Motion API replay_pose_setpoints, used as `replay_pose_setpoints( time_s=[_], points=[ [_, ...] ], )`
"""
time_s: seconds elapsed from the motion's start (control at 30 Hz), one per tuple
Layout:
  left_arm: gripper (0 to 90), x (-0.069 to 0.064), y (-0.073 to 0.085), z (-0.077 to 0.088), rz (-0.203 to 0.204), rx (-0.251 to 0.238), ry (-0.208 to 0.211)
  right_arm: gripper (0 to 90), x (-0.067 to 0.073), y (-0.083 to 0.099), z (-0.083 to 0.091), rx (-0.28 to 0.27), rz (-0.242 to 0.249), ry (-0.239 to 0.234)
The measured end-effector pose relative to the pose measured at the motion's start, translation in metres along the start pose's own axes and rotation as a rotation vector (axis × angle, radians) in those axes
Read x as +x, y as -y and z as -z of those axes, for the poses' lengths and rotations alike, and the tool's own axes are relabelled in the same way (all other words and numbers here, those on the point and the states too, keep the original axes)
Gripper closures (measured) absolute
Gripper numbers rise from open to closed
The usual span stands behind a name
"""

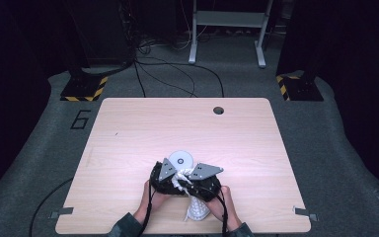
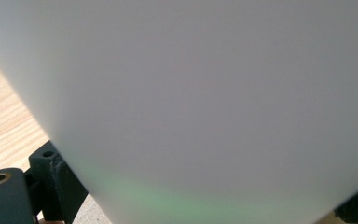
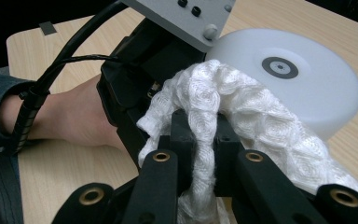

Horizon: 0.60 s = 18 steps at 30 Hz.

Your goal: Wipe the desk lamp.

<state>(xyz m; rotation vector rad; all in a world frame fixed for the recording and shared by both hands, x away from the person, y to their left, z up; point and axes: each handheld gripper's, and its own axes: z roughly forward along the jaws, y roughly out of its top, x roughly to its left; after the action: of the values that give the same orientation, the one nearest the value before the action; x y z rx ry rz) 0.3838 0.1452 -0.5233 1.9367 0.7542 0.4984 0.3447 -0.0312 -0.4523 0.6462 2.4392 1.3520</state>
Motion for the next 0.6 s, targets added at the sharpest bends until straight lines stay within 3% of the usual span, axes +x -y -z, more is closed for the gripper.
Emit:
replay_pose_setpoints(
  time_s=[0.33,0.6],
  points=[
    [7.1,0.001,0.000,0.000,0.005,0.002,0.004,82.5,-0.008,0.008,0.008,0.008,-0.041,0.034],
    [7.3,0.001,0.000,0.000,0.003,0.005,0.003,81.3,-0.028,0.015,0.016,0.011,-0.097,0.093]
  ],
)
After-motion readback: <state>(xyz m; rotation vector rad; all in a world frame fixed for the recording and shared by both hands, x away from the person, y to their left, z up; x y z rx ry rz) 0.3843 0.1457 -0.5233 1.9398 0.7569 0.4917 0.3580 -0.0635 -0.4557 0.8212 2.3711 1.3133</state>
